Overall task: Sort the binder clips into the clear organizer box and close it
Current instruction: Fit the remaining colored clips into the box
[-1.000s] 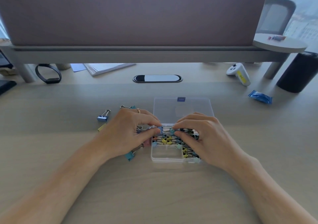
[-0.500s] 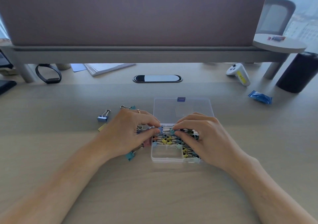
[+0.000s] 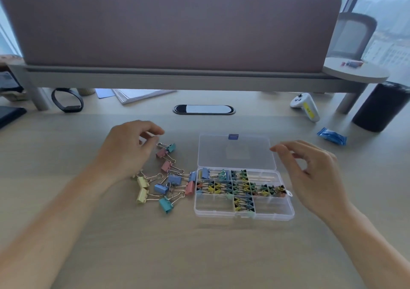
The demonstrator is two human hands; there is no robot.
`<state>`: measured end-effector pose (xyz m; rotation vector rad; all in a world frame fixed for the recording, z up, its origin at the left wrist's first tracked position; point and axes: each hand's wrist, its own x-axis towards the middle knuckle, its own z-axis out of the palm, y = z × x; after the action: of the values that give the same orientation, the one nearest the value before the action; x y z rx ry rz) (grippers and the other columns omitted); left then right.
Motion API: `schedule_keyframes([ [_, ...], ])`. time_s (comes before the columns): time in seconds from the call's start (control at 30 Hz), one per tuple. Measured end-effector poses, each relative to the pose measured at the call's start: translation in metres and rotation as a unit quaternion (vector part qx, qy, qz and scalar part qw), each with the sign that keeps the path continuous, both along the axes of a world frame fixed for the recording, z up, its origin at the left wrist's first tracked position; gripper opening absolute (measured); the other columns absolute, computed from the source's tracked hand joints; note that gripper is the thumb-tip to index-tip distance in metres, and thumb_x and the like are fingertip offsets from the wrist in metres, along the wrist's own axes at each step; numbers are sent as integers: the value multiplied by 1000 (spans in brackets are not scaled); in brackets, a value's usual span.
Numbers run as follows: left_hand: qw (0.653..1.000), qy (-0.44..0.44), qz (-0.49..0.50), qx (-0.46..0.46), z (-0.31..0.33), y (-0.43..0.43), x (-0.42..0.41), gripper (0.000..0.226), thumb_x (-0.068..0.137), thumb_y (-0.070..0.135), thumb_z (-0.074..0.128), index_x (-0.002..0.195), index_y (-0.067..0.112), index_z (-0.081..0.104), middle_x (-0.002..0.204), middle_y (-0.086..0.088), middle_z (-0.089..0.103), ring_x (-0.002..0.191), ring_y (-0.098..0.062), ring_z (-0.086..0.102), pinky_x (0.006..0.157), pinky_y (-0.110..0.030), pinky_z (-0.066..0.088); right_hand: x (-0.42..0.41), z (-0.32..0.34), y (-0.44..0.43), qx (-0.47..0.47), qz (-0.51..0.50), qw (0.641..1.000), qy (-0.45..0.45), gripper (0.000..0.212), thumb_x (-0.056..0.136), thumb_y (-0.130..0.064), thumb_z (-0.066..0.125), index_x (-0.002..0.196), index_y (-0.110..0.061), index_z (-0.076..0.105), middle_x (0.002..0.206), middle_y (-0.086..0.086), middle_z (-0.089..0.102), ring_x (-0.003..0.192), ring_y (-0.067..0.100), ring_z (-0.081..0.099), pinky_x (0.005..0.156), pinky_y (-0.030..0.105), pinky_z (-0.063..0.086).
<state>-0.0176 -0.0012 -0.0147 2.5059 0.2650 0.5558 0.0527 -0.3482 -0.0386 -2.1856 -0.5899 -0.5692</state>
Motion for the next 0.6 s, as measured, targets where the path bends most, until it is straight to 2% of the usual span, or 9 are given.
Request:
schedule_keyframes([
  [0.1, 996, 70, 1, 50, -2, 8, -3, 24, 95, 12, 64, 105, 33, 71, 102, 13, 64, 92, -5, 58, 81, -26, 40, 1, -19, -9, 22, -4, 999, 26, 28, 106, -35, 52, 102, -29, 79, 105, -22, 73, 101, -11, 64, 82, 3, 42],
  [0.13, 996, 73, -21, 56, 0, 6, -4, 25, 93, 11, 65, 100, 34, 70, 98, 16, 65, 91, 0, 59, 81, -23, 42, 0, -23, -9, 31, -2, 999, 28, 30, 108, -35, 51, 102, -28, 79, 107, -22, 73, 103, -10, 64, 84, 4, 43],
  [0.2, 991, 81, -84, 61, 5, -4, -7, 19, 90, 15, 71, 94, 34, 72, 89, 23, 66, 89, 11, 58, 76, -6, 40, 1, -29, -6, 43, 5, 999, 29, 34, 107, -36, 46, 102, -27, 79, 109, -21, 73, 106, -7, 65, 89, 9, 46],
  [0.27, 980, 117, -146, 67, 9, -20, -9, 12, 88, 26, 76, 94, 37, 73, 84, 27, 66, 90, 14, 57, 71, -1, 39, 1, -31, -2, 47, 19, 998, 30, 38, 106, -37, 44, 103, -25, 79, 109, -20, 73, 108, -5, 65, 92, 12, 46],
  [0.37, 964, 156, -201, 78, 5, -33, -11, 15, 81, 42, 80, 92, 39, 69, 86, 34, 65, 91, 15, 56, 70, -2, 40, 2, -33, 2, 40, 37, 998, 29, 43, 106, -43, 40, 104, -25, 79, 111, -20, 73, 109, -2, 65, 93, 12, 46],
  [0.47, 961, 153, -207, 100, 1, -35, -11, 19, 80, 42, 79, 95, 40, 68, 86, 30, 66, 91, 18, 56, 68, -1, 40, 2, -34, 3, 39, 43, 998, 27, 47, 107, -46, 37, 103, -26, 79, 111, -19, 73, 110, -1, 66, 94, 15, 47],
  [0.6, 961, 152, -202, 112, -2, -37, -10, 17, 84, 44, 74, 99, 43, 67, 89, 30, 64, 93, 16, 53, 65, -7, 40, 3, -33, 3, 34, 45, 998, 30, 50, 106, -49, 34, 101, -27, 79, 109, -20, 73, 109, -2, 66, 94, 14, 46],
])
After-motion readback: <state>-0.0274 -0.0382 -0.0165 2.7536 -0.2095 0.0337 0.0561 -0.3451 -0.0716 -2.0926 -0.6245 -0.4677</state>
